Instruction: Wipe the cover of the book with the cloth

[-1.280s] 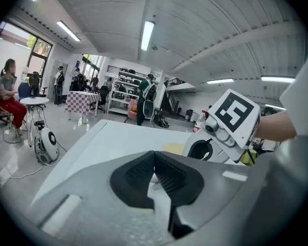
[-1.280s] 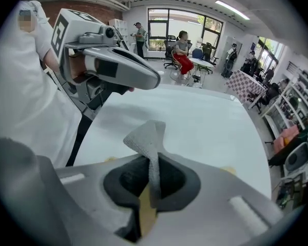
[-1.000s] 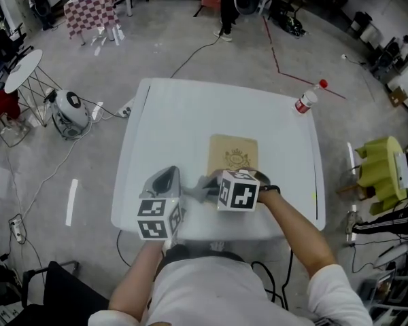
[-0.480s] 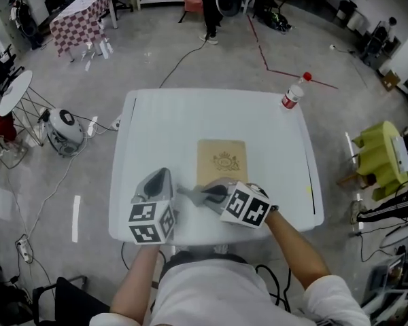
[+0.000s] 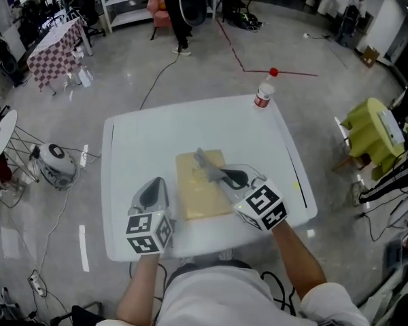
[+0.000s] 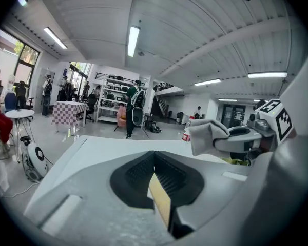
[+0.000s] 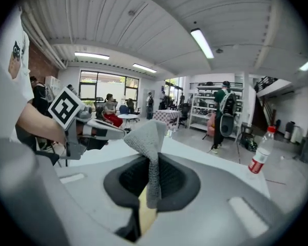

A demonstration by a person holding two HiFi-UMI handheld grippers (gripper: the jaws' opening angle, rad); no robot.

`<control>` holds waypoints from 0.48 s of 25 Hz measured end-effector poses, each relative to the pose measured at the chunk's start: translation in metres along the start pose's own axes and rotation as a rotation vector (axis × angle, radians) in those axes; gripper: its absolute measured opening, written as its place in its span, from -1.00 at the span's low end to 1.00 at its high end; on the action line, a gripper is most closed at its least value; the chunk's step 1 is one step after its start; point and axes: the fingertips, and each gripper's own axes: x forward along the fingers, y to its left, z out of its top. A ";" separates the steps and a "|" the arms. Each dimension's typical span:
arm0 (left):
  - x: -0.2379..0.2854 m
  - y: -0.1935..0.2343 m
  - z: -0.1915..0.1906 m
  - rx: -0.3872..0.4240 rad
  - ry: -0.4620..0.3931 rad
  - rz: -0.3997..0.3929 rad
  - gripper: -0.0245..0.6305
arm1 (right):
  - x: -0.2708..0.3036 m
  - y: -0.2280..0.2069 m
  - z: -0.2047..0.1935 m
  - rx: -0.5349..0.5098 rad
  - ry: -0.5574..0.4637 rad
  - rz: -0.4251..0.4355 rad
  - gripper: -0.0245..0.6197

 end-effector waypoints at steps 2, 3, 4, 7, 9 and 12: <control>0.002 -0.009 0.005 0.019 -0.009 -0.017 -0.91 | -0.017 -0.017 0.008 0.049 -0.052 -0.071 -0.87; 0.003 -0.014 0.006 0.028 -0.011 -0.024 -0.91 | -0.026 -0.025 0.011 0.073 -0.078 -0.104 -0.87; 0.003 -0.019 0.006 0.036 -0.011 -0.030 -0.90 | -0.035 -0.032 0.014 0.095 -0.103 -0.134 -0.87; 0.002 -0.028 0.007 0.049 -0.008 -0.040 -0.91 | -0.055 -0.048 0.018 0.159 -0.166 -0.221 -0.87; 0.002 -0.030 0.008 0.052 -0.008 -0.043 -0.91 | -0.060 -0.055 0.016 0.188 -0.183 -0.267 -0.88; 0.002 -0.032 0.010 0.055 -0.008 -0.046 -0.91 | -0.061 -0.058 0.010 0.213 -0.179 -0.291 -0.88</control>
